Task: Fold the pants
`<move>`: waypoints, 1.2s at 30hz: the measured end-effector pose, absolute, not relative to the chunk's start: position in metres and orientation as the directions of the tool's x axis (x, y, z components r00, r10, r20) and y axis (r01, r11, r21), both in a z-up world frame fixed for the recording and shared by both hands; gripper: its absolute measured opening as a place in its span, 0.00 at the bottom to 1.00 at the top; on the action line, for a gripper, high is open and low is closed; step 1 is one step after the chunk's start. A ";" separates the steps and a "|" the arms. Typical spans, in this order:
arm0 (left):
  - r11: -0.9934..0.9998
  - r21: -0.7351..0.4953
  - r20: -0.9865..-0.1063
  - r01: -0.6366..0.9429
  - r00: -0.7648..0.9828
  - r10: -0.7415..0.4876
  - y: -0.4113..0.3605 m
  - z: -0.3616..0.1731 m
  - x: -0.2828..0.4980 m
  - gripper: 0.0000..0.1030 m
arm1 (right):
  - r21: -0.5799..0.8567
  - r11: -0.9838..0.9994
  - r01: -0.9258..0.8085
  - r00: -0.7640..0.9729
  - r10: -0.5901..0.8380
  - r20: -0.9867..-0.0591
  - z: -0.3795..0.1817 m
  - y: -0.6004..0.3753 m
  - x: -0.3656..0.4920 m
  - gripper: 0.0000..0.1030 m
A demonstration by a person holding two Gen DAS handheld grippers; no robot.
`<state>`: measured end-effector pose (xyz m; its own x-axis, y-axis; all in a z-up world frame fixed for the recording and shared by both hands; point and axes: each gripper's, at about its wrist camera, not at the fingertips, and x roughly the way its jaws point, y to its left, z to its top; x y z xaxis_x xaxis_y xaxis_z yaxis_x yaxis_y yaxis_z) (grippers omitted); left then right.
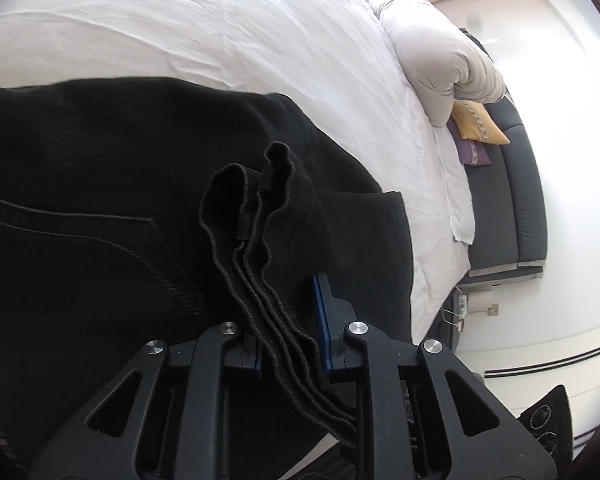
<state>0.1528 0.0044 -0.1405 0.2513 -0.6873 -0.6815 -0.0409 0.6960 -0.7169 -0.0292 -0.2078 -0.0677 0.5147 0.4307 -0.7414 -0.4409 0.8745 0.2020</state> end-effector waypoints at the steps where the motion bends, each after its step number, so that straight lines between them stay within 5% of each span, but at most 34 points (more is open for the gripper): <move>1: 0.702 -0.711 -0.687 -0.043 0.253 -0.681 0.009 -0.141 0.153 0.17 | 0.201 0.873 -0.445 0.512 0.432 -0.742 -0.068 -0.203 -0.033 0.09; 11: 0.730 -0.683 -0.709 -0.031 0.272 -0.651 0.017 -0.158 0.154 0.18 | 0.323 0.863 -0.389 0.413 0.476 -0.776 -0.114 -0.187 -0.022 0.17; 16: 0.809 -0.587 -0.775 -0.033 0.313 -0.549 0.042 -0.137 0.132 0.18 | 0.516 0.795 -0.318 0.278 0.599 -0.751 -0.121 -0.216 -0.022 0.50; 20: 0.868 -0.496 -0.785 0.005 0.424 -0.451 0.055 -0.097 0.123 0.18 | 0.622 0.720 -0.307 0.272 0.693 -0.668 -0.099 -0.267 -0.034 0.51; 24: 0.822 -0.528 -0.704 0.215 0.430 -0.565 0.006 -0.068 0.131 0.18 | 0.713 0.668 -0.212 0.398 0.726 -0.561 -0.082 -0.342 -0.009 0.51; 29: 0.787 -0.506 -0.718 0.353 0.333 -0.611 -0.061 -0.093 0.133 0.18 | 0.843 0.510 -0.172 0.316 0.839 -0.443 -0.104 -0.385 0.070 0.52; 33: 0.836 -0.472 -0.793 0.278 0.279 -0.541 -0.068 -0.144 0.146 0.18 | 0.834 0.535 -0.135 0.208 0.838 -0.504 -0.137 -0.380 0.119 0.52; 36: 0.789 -0.559 -0.745 0.256 0.262 -0.613 -0.053 -0.154 0.155 0.18 | 0.811 0.582 -0.061 0.144 0.809 -0.570 -0.172 -0.377 0.130 0.39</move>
<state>0.1550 -0.0529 -0.1540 0.2625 -0.6130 -0.7452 0.2561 0.7888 -0.5588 0.1298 -0.3772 -0.1719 0.1437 0.8088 -0.5703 -0.0611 0.5824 0.8106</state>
